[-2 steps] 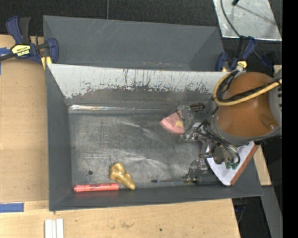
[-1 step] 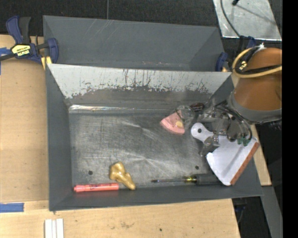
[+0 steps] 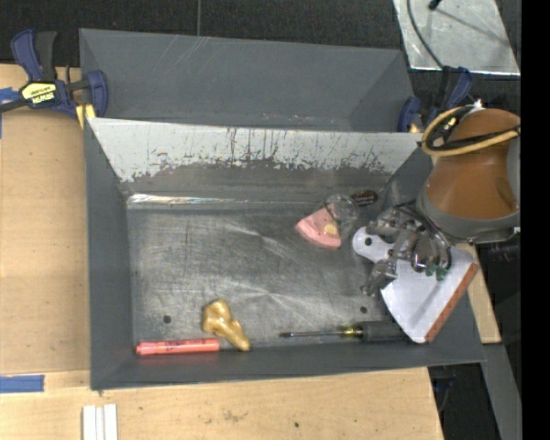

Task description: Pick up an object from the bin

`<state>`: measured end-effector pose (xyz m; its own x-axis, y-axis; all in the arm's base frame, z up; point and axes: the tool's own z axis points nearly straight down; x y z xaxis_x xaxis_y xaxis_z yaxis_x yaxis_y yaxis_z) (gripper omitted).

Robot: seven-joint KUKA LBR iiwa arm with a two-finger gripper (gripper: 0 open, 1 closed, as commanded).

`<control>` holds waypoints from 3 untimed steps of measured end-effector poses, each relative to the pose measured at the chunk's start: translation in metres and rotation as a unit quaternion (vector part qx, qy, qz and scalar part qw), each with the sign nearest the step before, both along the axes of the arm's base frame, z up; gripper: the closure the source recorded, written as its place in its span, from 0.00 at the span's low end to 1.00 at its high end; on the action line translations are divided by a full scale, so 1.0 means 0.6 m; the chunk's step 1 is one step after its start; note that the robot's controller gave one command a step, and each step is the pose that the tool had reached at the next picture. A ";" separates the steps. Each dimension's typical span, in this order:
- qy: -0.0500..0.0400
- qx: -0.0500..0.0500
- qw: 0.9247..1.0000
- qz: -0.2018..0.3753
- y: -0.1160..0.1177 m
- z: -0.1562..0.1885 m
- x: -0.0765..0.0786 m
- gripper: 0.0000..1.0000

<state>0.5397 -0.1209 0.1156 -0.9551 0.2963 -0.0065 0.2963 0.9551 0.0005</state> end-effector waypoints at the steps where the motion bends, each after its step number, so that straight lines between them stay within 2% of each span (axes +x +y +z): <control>1: -0.011 -0.001 0.992 -0.126 0.021 -0.064 0.060 1.00; 3: -0.009 0.000 0.992 -0.126 0.021 -0.061 0.060 1.00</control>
Offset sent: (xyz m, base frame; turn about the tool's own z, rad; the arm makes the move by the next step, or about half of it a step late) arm 0.0000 0.0000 0.0000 0.0000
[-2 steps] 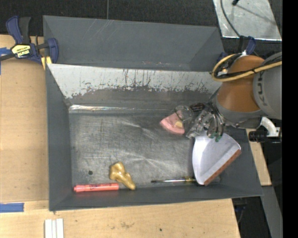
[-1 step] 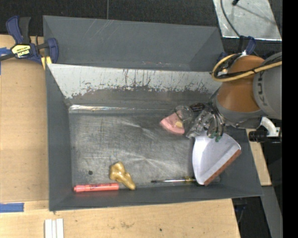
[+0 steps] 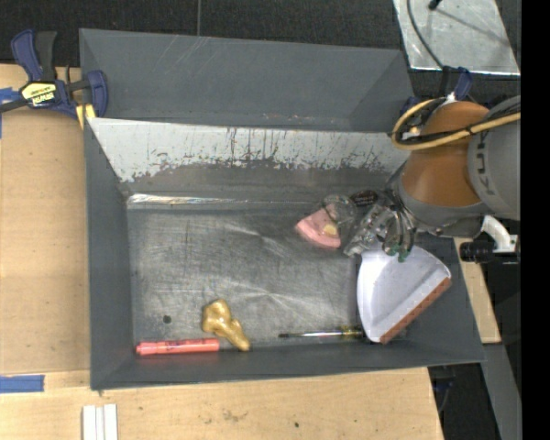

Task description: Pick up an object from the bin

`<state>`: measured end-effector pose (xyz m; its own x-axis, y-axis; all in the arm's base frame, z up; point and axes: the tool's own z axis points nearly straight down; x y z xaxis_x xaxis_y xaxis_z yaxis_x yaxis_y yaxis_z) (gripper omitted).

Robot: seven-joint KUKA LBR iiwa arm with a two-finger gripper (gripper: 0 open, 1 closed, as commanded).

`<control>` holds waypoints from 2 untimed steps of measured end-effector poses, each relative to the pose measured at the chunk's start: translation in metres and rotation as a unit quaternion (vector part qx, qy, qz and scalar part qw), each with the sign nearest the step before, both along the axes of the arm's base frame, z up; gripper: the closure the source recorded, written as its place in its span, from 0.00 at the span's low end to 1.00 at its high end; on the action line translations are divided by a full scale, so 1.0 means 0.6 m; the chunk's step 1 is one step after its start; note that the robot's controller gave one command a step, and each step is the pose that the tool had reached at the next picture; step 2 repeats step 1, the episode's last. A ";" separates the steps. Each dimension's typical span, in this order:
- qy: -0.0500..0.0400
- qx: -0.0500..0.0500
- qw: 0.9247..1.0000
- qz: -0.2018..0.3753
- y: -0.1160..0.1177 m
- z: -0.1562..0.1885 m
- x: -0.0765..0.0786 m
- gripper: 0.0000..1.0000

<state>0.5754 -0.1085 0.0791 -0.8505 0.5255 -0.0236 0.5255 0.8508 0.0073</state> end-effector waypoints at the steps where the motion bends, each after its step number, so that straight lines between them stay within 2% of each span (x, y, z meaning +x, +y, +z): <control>1: 0.008 0.002 1.000 0.000 0.000 0.016 -0.005 1.00; 2: 0.008 0.002 1.000 0.000 0.000 0.016 -0.005 1.00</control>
Offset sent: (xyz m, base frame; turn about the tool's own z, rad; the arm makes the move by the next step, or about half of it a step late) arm 0.0000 0.0000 0.0410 -0.0001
